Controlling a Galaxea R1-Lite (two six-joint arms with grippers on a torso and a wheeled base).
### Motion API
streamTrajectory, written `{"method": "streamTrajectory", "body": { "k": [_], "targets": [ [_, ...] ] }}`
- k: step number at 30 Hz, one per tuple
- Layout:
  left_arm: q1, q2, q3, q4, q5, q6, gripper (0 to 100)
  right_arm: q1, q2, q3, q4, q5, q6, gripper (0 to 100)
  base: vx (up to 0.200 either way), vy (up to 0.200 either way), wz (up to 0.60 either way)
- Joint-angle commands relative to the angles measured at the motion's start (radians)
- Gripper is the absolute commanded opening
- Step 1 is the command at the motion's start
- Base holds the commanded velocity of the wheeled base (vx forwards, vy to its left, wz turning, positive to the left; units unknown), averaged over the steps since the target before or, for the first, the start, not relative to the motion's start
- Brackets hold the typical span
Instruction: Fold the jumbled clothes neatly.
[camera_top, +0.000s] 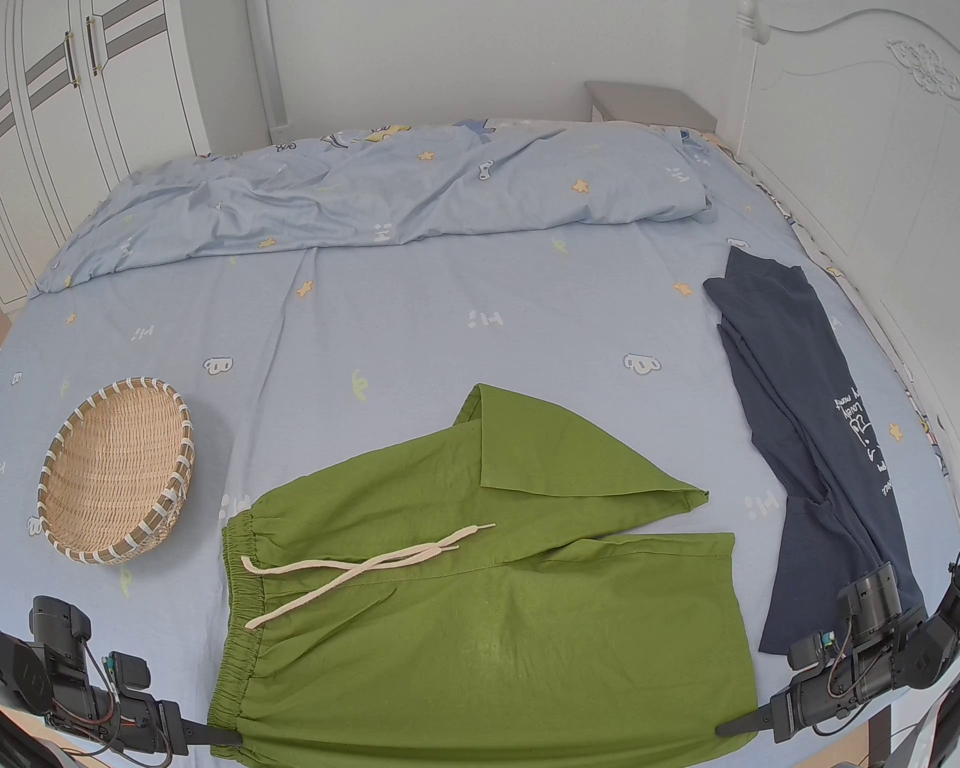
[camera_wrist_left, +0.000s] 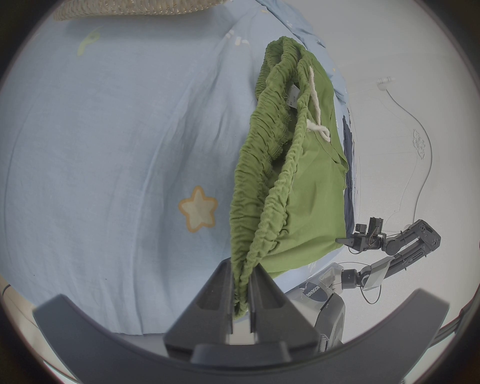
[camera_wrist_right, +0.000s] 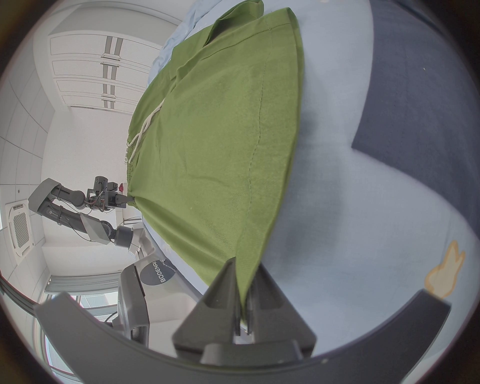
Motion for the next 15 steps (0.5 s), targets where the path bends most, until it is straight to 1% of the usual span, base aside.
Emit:
{"method": "streamTrajectory", "body": {
  "k": [1,2,13,15],
  "targets": [
    [-0.009,0.026,0.012,0.000,0.000,0.004,100,0.009,0.010,0.018,-0.001,0.001,0.001,0,0.000,0.000,0.00],
    [-0.010,0.033,0.013,0.000,0.000,0.006,100,0.011,0.014,0.018,-0.001,-0.001,0.001,100,0.000,0.000,0.00],
    [-0.003,0.047,0.002,-0.002,-0.002,0.004,100,0.005,-0.009,0.018,-0.013,0.001,0.001,100,0.000,0.000,0.00],
    [0.011,0.019,-0.011,0.003,-0.008,-0.003,100,-0.006,-0.103,0.018,-0.013,0.002,0.004,100,0.000,0.000,0.00]
  ]
}}
